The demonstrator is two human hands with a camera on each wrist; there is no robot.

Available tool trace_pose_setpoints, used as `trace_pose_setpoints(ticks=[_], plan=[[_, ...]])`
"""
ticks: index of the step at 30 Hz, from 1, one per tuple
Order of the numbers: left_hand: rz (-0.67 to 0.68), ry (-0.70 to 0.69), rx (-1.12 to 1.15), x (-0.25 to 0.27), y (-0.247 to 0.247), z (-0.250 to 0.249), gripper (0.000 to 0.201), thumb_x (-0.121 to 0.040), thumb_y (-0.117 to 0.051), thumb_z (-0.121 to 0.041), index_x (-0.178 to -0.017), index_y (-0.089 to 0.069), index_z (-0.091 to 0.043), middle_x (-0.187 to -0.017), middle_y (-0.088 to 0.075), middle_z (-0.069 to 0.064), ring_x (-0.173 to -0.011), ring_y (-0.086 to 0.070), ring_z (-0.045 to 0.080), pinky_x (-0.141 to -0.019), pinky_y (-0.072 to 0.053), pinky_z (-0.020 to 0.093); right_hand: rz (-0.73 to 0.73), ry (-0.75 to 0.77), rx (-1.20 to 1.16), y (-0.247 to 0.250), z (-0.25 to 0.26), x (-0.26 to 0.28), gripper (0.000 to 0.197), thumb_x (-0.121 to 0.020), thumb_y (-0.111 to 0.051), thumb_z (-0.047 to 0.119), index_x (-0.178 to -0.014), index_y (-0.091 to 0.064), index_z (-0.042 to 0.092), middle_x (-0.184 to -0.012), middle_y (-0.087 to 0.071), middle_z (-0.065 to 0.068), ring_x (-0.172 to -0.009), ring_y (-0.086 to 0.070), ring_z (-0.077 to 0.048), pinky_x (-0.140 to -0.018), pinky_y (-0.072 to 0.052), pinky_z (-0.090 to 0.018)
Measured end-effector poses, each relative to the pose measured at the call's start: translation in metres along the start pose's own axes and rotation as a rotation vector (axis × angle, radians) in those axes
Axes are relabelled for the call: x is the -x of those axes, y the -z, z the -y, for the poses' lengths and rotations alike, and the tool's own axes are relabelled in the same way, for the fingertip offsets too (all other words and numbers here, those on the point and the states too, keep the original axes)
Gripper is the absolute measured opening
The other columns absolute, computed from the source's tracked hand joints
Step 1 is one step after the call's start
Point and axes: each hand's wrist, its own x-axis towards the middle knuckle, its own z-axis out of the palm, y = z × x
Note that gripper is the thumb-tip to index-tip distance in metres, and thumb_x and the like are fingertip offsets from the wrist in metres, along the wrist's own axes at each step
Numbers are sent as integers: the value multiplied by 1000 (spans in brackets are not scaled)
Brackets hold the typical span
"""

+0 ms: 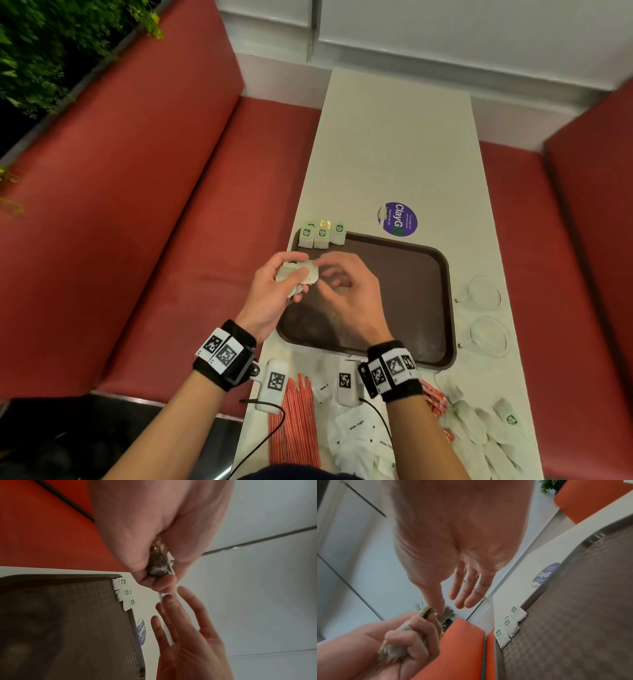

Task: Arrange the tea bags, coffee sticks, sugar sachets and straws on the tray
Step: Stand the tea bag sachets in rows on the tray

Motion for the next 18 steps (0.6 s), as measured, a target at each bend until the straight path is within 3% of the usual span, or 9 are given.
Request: trace_pose_setpoints(ticks=[3, 6, 10, 14, 18], plan=[[22, 49, -16, 7, -3, 3, 21, -102, -74, -15, -121, -74, -8, -102, -73, 11, -76, -60, 16, -60, -47, 23, -78, 14, -30, 6, -1, 10, 18, -93, -86, 9, -104, -83, 22, -122, -72, 10, -103, -73, -20, -83, -62, -44], [46, 60, -27, 13, -4, 4, 26, -104, -71, -24, -122, -74, -5, -97, -70, 12, -73, -59, 14, -58, -45, 23, -33, 19, -14, 12, 3, 16, 15, -96, -82, 11, -105, -80, 23, -116, -76, 11, -110, -73, -18, -91, -61, -44], [94, 65, -59, 20, -4, 1, 44, -105, -65, -45, -122, -71, -4, -89, -62, 9, -69, -54, 12, -56, -40, 24, -49, -129, -105, 14, 8, 16, 9, -102, -75, 14, -106, -73, 22, -104, -77, 9, -101, -74, -16, -93, -60, -36], [99, -7, -199, 22, -3, 1, 26, -104, -71, -33, -111, -73, -8, -82, -62, 8, -67, -52, 16, -53, -38, 24, -116, -192, -218, 14, 7, 15, 9, -102, -75, 10, -107, -73, 18, -103, -78, 4, -96, -74, -15, -87, -58, -27], [64, -60, -251, 20, -6, 1, 11, -103, -73, -23, -105, -73, -12, -78, -62, 6, -67, -54, 18, -53, -40, 24, -123, -265, -319, 10, 4, 16, 14, -100, -77, 12, -112, -73, 18, -104, -78, -3, -99, -75, -23, -82, -65, -36]])
